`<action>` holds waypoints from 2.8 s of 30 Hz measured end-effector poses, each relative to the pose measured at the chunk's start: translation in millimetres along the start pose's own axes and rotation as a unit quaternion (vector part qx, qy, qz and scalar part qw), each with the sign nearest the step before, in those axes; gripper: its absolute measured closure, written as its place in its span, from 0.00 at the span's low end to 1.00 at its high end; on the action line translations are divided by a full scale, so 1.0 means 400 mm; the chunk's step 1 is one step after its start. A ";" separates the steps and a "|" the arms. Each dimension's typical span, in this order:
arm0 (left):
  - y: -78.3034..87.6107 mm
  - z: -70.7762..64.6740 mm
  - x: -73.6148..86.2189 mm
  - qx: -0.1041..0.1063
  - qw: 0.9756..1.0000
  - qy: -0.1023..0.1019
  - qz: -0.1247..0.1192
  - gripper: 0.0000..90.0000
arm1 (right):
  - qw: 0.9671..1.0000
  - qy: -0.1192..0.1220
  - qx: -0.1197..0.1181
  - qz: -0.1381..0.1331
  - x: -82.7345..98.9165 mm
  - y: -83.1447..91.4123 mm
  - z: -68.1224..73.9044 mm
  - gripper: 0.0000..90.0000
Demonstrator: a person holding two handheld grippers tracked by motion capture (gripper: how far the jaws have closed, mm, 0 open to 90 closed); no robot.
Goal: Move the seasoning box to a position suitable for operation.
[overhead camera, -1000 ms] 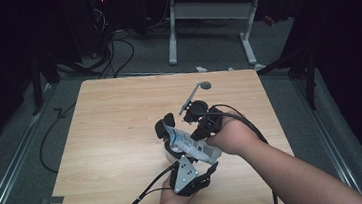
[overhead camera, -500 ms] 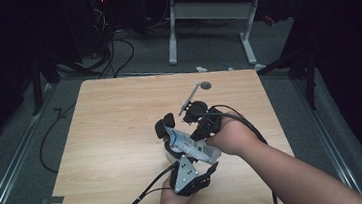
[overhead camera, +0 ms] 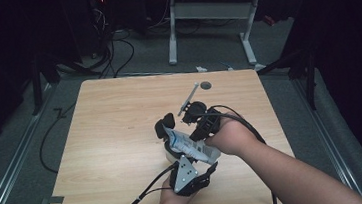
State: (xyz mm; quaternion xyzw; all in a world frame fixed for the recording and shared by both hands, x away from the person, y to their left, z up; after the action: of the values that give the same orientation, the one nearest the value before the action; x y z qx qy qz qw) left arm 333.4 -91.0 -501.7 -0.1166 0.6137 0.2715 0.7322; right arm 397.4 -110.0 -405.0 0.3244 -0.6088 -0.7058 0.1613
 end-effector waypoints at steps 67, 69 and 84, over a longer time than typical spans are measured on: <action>0.001 0.006 0.097 -0.001 0.998 0.015 0.064 0.60 | 1.000 -0.022 -0.016 0.006 0.055 -0.008 -0.016 1.00; 0.001 0.007 0.098 -0.001 0.998 0.017 0.065 0.61 | 1.000 -0.020 -0.013 0.004 0.055 -0.008 -0.019 1.00; 0.002 -0.004 0.098 0.013 0.998 0.020 0.065 0.56 | 1.000 -0.021 -0.011 0.008 0.051 -0.015 -0.021 1.00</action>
State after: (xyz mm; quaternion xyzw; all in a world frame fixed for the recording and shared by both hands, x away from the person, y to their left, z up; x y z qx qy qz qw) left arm 335.6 -81.2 -539.7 -0.0722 0.6378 0.3081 0.7022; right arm 388.7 -127.9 -416.8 0.3029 -0.6071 -0.7176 0.1570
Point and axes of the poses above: each handheld gripper's, and its own axes: y roughly backward along the jaws, x roughly out of its underside, z roughly to its left, the point moved 8 cm from there along -y, roughly forward along the jaws, and after that the axes turned 12 degrees about -y, right-handed, at the moved point
